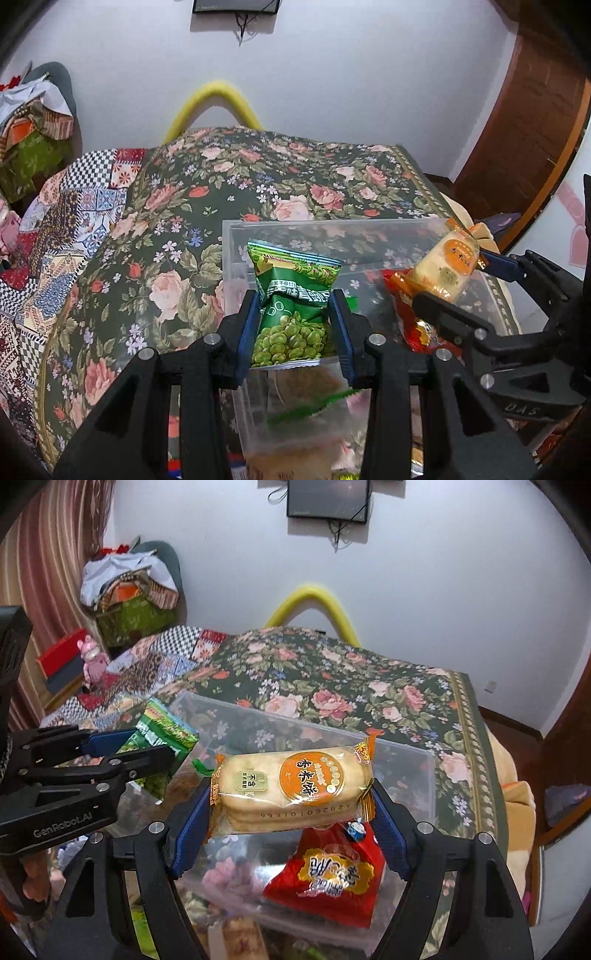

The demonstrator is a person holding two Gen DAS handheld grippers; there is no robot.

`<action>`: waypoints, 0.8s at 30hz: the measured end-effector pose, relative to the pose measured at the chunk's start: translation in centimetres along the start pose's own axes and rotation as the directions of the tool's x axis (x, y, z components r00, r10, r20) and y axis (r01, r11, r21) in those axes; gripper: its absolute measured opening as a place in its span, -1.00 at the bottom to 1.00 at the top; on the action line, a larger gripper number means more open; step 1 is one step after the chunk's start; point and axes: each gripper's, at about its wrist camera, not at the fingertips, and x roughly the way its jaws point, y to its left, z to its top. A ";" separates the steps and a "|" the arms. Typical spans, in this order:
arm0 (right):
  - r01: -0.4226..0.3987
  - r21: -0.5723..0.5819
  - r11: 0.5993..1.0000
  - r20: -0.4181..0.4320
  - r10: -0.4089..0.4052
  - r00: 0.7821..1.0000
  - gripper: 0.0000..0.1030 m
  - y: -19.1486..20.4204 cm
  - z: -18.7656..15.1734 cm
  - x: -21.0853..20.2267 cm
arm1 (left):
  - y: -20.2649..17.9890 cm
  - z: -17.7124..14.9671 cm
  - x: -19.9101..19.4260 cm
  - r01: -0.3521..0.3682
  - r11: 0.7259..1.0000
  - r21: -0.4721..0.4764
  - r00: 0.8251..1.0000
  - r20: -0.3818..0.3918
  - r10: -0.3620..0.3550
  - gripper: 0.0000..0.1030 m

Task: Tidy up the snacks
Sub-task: 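Lower the pea bag and bread pack into the clear box and release both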

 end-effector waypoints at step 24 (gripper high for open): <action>0.016 -0.073 0.997 -0.043 -0.020 0.999 0.69 0.1 0.8 1.5 | -0.4 0.6 -0.9 -0.023 1.000 0.019 0.999 0.026 0.022 -0.03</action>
